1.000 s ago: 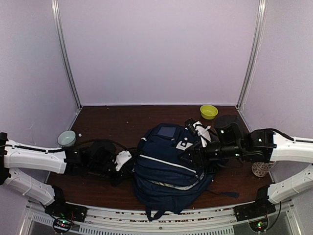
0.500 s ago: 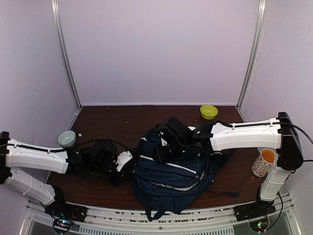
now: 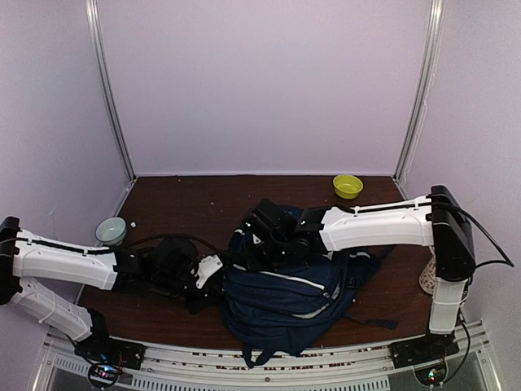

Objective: Pack the student bag
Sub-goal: Zip the second largest pocket of the bag in the student bag.

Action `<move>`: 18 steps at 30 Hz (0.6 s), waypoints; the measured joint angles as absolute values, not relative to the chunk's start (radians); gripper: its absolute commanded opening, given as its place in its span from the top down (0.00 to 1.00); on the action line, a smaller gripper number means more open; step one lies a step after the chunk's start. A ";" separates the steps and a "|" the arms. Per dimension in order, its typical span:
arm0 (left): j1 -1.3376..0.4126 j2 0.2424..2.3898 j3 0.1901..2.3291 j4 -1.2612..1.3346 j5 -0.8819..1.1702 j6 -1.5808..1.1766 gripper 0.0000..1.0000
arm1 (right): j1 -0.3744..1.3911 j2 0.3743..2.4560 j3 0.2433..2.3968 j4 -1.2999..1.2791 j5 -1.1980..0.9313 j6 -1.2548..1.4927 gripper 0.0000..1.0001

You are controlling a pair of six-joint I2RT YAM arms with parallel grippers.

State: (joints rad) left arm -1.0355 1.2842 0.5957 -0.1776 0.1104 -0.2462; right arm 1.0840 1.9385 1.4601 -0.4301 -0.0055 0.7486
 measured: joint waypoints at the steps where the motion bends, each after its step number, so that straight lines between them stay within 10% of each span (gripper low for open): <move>1: -1.041 1.284 0.596 -0.177 0.109 -0.251 1.00 | 1.078 1.943 1.464 -0.424 -0.009 0.749 0.67; 18: -1.140 1.213 0.638 -0.274 0.067 -0.342 1.00 | 0.986 1.990 1.470 -0.301 -0.059 0.735 0.67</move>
